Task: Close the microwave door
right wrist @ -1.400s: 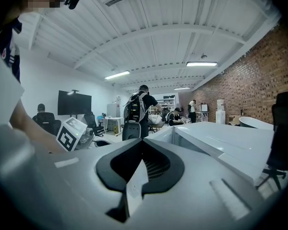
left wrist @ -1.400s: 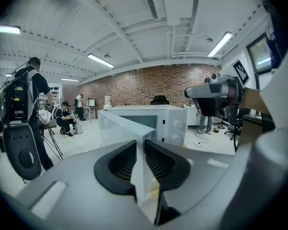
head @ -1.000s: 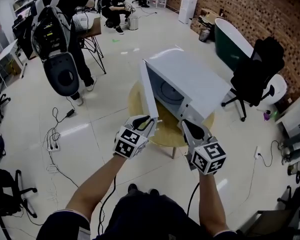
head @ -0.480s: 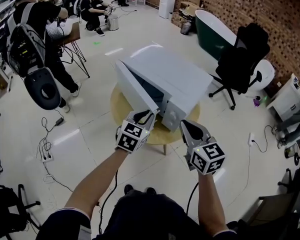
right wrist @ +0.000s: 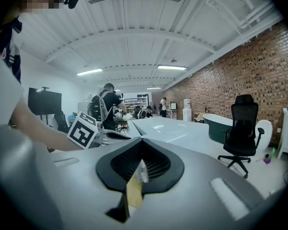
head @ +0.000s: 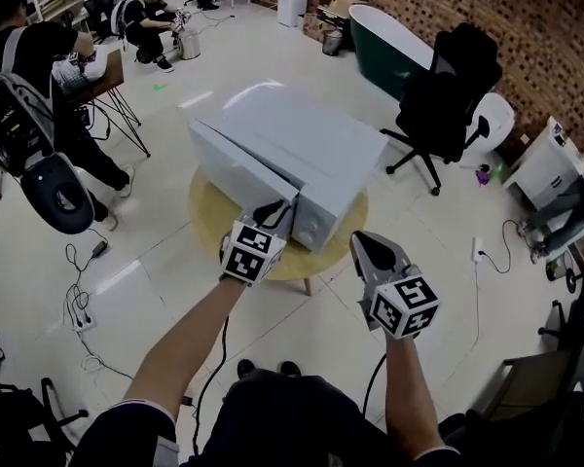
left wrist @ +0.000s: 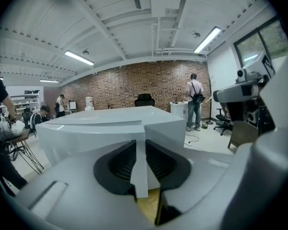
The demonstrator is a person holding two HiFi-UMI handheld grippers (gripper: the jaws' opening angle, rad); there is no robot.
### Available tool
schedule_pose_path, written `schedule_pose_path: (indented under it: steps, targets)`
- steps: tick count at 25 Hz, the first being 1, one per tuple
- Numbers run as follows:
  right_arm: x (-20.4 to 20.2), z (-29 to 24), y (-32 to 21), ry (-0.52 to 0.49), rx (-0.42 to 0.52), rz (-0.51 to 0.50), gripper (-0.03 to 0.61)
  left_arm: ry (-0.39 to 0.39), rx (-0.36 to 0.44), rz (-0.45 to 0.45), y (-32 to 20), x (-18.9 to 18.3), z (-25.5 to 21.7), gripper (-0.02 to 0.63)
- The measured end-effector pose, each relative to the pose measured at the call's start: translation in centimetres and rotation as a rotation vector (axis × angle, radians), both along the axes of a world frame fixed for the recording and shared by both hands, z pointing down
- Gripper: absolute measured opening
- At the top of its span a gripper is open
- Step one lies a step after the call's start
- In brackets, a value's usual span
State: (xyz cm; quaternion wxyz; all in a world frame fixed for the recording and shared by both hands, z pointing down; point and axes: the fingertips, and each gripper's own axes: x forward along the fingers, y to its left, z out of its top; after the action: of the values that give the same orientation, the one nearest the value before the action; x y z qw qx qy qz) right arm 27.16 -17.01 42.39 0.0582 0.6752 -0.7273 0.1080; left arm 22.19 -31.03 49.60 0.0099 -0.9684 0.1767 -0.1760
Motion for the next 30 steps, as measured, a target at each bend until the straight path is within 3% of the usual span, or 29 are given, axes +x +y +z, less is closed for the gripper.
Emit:
schedule_pose_path:
  steps: [7, 18, 23, 24, 30]
  targets:
    - [1.9, 0.2, 0.5, -0.014, -0.002, 0.032, 0.002, 0.016, 0.007, 0.040, 0.3, 1.6, -0.3, 0.060]
    - [1.5, 1.1, -0.1, -0.016, -0.019, 0.030, 0.002, 0.022, 0.004, 0.095, 0.4, 1.3, -0.2, 0.055]
    - [2.4, 1.5, 0.1, -0.024, -0.031, 0.049, 0.002, 0.042, 0.004, 0.076, -0.1, 2.1, -0.3, 0.049]
    - [2.5, 1.5, 0.0, -0.024, -0.032, 0.051, 0.002, 0.043, 0.004, 0.070, -0.4, 2.3, -0.3, 0.012]
    - [3.6, 1.1, 0.3, -0.024, -0.028, 0.057, 0.002, 0.043, -0.007, 0.061, -0.5, 3.1, -0.3, 0.012]
